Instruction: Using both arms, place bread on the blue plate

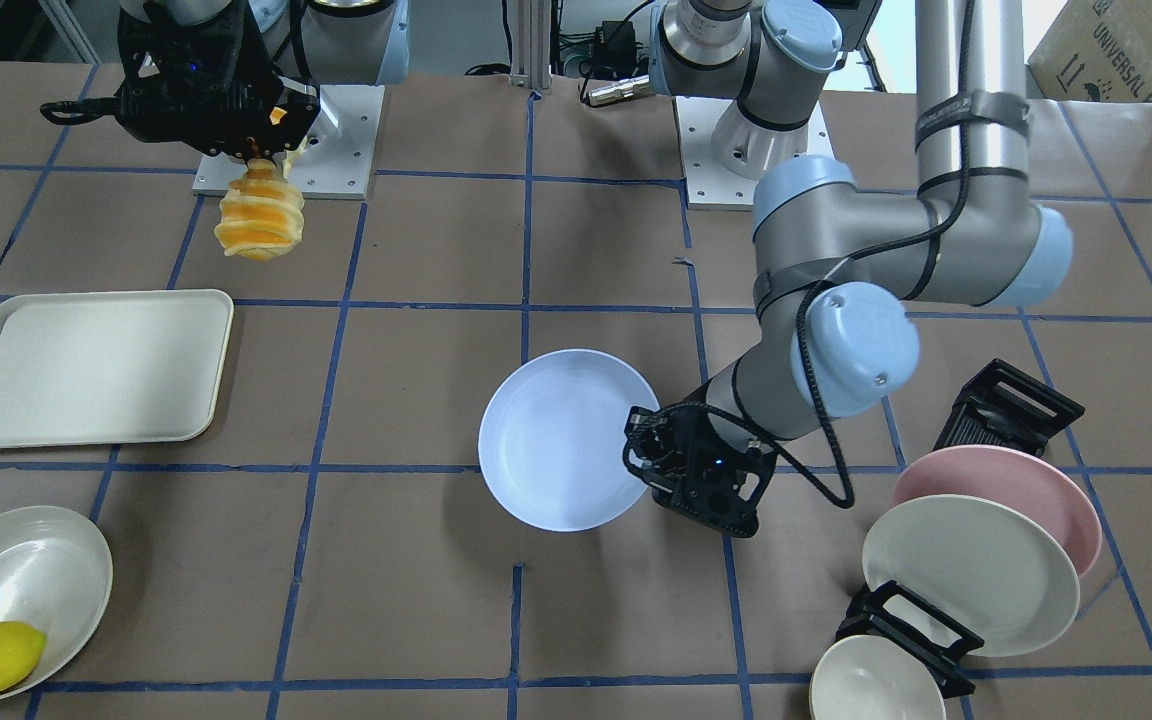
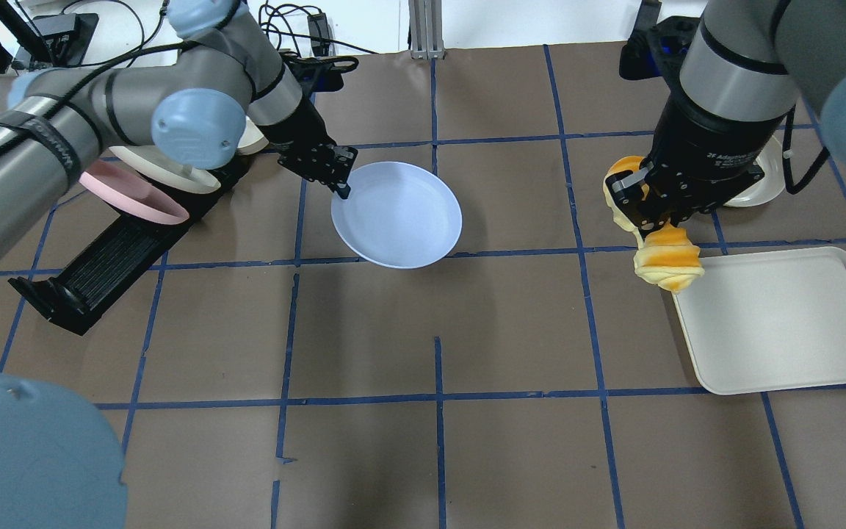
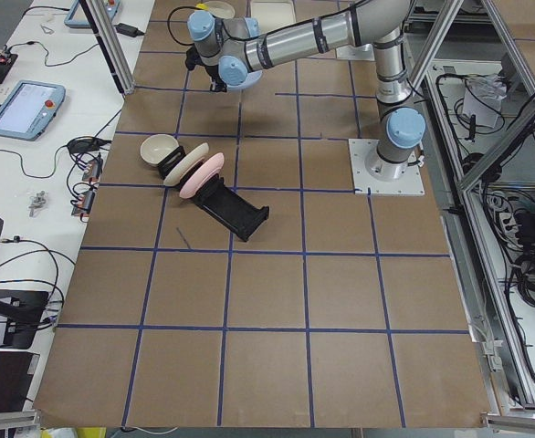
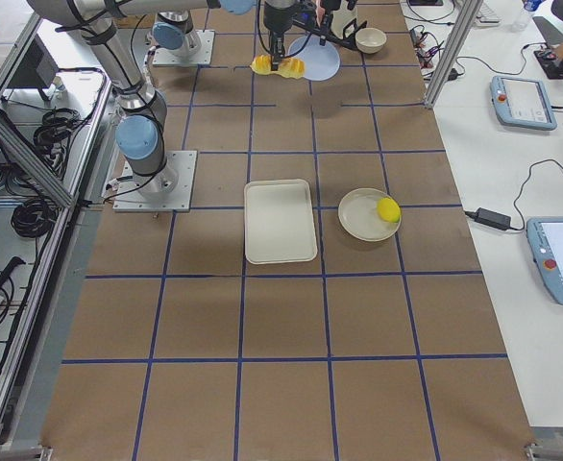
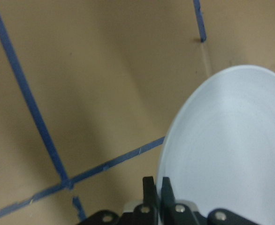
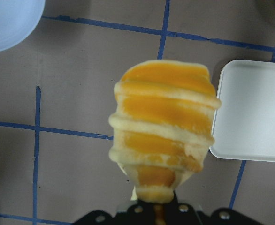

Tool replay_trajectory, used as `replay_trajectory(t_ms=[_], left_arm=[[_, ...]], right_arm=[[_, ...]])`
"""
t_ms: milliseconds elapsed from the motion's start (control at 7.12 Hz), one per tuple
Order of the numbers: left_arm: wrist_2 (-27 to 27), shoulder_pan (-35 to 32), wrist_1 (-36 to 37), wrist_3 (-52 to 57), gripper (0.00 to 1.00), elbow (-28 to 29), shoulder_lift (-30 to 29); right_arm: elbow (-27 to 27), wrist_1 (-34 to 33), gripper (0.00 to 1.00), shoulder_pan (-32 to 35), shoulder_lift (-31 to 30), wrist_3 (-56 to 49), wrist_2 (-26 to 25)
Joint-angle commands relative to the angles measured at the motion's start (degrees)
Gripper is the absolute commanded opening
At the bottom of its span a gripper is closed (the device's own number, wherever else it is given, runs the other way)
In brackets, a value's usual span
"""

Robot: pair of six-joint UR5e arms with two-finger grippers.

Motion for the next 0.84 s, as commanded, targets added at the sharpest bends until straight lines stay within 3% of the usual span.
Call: replay_trajectory(t_ms=[0, 281, 421, 562, 702], left_arm=[[0.23, -3.18, 9.04, -2.75, 0.12, -4.03, -3.02], [-0.11, -3.7, 15.65, -6.16, 0.16, -6.95, -3.28], [0.49, -3.53, 15.58, -6.1, 0.47, -7.83, -2.93], [0.41, -3.01, 15.49, -6.18, 0.99, -7.41, -2.58], [0.76, -1.35, 13.66, -5.84, 1.0, -6.71, -0.4]], right_arm=[[0.1, -0.42, 0.01, 0.0, 0.09, -0.21, 0.0], [1.85, -3.91, 0.01, 0.0, 1.22, 0.66, 0.17], [2.9, -7.42, 0.01, 0.17, 3.15, 2.06, 0.61], [3.26, -9.2, 0.01, 0.52, 4.12, 2.6, 0.7], [3.27, -10.87, 0.01, 0.87, 5.87, 3.56, 0.79]])
